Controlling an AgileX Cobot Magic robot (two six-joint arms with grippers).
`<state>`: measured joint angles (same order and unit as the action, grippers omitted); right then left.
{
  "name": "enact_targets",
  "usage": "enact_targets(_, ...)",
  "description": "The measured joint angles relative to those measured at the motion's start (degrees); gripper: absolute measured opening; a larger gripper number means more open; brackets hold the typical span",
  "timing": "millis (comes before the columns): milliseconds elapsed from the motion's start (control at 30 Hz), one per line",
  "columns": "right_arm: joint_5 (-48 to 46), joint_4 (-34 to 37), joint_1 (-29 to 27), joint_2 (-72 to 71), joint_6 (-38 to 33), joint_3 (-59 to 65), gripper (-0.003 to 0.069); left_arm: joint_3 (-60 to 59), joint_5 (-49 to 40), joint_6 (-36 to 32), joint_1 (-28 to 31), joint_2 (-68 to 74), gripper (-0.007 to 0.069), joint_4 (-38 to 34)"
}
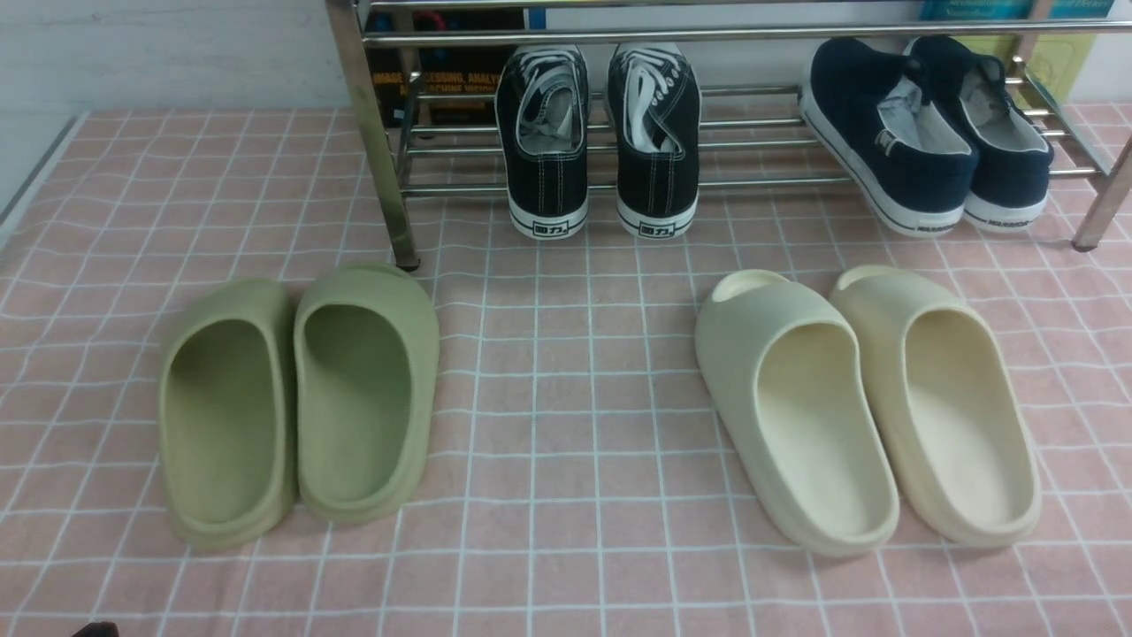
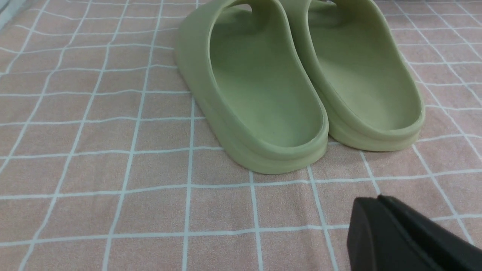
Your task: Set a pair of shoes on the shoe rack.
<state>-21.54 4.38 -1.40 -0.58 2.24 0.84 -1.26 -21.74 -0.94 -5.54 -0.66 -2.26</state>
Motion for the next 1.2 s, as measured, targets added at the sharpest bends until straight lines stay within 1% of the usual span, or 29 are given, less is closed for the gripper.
enact_targets(433, 0.0, 0.0, 0.0, 0.0, 0.0, 0.0, 0.024, 0.0, 0.0, -0.1, 0.0, 0.0, 0.0005, -0.5)
enact_targets(1200, 0.0, 0.0, 0.0, 0.0, 0.0, 0.0, 0.024, 0.0, 0.0, -0.1, 0.0, 0.0, 0.0031, -0.5)
